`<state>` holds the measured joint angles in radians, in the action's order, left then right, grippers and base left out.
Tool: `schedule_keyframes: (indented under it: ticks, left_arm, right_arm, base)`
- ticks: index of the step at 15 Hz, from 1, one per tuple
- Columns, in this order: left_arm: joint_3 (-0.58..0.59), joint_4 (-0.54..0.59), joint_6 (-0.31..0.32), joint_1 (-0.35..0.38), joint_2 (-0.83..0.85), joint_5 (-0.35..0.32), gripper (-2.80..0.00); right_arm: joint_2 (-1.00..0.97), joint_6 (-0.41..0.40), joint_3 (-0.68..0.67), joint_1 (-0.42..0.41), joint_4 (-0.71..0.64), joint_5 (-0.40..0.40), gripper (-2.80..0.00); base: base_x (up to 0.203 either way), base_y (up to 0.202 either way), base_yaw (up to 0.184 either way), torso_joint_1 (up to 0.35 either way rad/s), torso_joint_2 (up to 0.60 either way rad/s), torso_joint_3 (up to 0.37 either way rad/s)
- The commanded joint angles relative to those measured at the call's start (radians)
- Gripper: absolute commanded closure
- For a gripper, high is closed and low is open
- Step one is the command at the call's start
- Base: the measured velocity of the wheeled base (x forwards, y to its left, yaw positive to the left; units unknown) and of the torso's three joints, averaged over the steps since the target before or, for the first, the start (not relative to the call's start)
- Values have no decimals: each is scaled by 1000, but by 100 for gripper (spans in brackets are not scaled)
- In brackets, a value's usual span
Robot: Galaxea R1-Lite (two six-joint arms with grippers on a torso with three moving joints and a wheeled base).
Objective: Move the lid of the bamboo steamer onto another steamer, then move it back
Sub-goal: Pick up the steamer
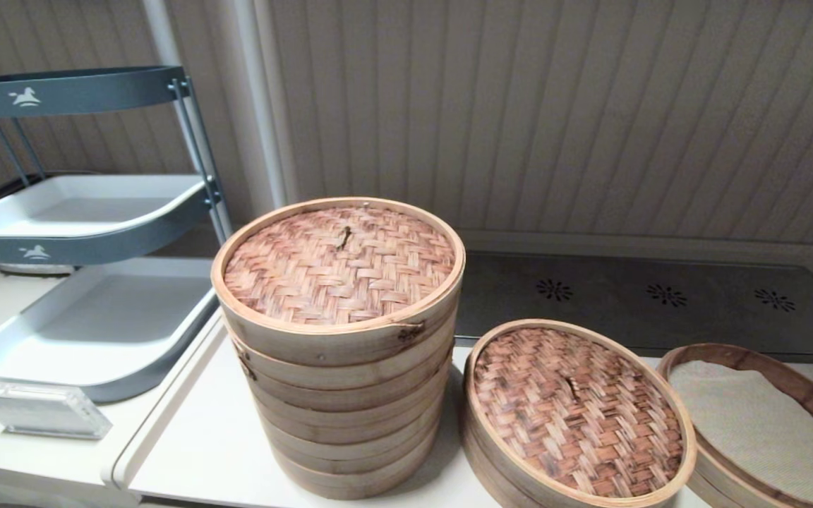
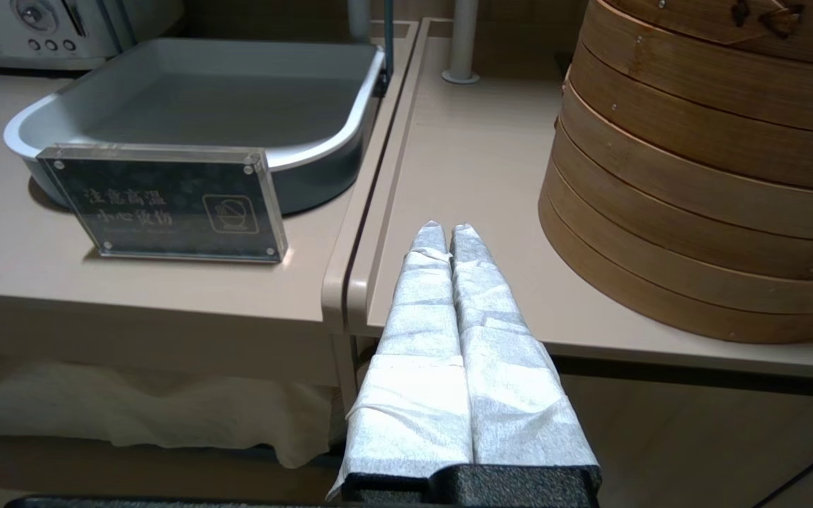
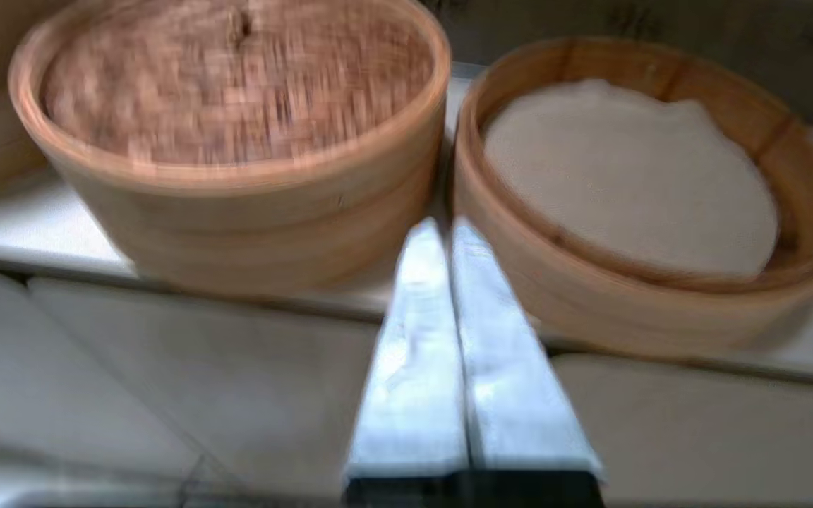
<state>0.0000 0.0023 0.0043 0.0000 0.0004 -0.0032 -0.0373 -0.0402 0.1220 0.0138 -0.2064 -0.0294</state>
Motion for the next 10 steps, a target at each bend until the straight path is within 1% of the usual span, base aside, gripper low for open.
schedule_keyframes:
  ticks: [1,6,9,10]
  left_arm:
    - [3,-1,0,0,1,0,0]
    - [3,1,0,0,1,0,0]
    - [3,-1,0,0,1,0,0]
    - [3,-1,0,0,1,0,0]
  right_arm:
    - [-70,-1,75,-1,-10,-4,0]
    - [-308,6,288,7,-39,-20,0]
    - [-502,47,442,13,-41,-77,0]
    - [-540,61,485,14,-43,-100,0]
  base:
    - [0,0,0,0,0,0]
    - [0,0,0,0,0,0]
    - [0,0,0,0,0,0]
    - [0,0,0,0,0,0]
